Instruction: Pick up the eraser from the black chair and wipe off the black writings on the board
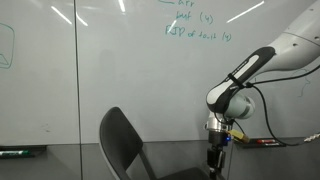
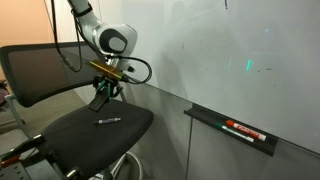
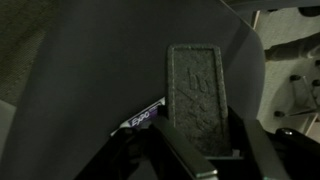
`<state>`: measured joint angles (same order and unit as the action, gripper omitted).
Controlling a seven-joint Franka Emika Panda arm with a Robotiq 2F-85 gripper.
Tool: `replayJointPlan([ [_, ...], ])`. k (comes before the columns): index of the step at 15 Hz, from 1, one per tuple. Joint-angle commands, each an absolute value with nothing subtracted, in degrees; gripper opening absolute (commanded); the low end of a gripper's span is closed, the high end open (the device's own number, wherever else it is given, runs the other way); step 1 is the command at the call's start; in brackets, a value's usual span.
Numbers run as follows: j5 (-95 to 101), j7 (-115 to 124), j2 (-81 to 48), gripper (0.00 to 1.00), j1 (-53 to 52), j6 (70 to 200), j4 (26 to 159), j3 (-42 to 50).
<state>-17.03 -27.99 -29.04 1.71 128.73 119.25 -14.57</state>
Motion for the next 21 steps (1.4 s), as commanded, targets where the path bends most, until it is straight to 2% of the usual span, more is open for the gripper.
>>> replayJointPlan([
  [1, -19.9, -34.4, -36.0, 0.32, 2.7, 121.7, 112.9, -17.4],
  [7, -19.7, -42.4, -45.3, 0.32, 2.3, 116.7, 106.3, -19.3],
  [8, -19.6, -42.4, -46.3, 0.82, 2.2, 115.7, 105.2, -19.2],
  [9, -19.8, -42.8, -46.9, 0.82, 2.5, 115.0, 104.4, -19.4],
  [11, -20.6, -43.2, -47.0, 0.96, 2.9, 114.4, 103.6, -19.5],
  [12, -20.8, -43.3, -46.7, 0.99, 3.2, 114.1, 103.4, -19.5],
  [17, -21.9, -38.0, -39.6, 1.0, 4.1, 114.7, 105.5, -17.1],
  [21, -20.2, -27.4, -28.8, 1.0, 3.7, 114.1, 110.9, -12.9],
])
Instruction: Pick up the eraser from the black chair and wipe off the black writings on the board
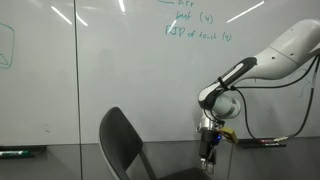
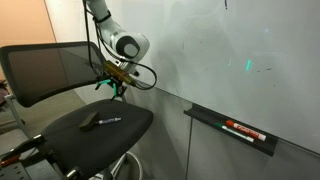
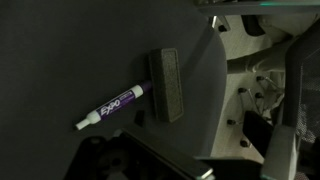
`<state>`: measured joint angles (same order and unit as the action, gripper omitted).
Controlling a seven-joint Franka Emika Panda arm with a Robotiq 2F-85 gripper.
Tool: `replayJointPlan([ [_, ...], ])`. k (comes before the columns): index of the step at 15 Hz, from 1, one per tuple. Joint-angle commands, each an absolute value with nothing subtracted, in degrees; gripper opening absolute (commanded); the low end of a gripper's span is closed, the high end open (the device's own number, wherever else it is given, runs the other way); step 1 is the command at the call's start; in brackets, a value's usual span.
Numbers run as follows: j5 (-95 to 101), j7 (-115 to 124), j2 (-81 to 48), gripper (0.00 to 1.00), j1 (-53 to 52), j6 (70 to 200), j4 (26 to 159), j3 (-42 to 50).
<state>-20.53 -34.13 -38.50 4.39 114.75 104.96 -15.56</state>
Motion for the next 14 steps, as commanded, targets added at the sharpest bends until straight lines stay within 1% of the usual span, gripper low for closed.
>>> replayJointPlan([
  [1, -20.0, -25.3, -25.6, 1.0, 3.6, 114.6, 112.5, -12.0],
  [11, -11.9, 1.7, 6.2, 1.0, 0.4, 114.9, 128.4, -4.7],
  [14, -8.7, 8.5, 11.9, 1.0, 0.4, 114.6, 131.3, -4.4],
])
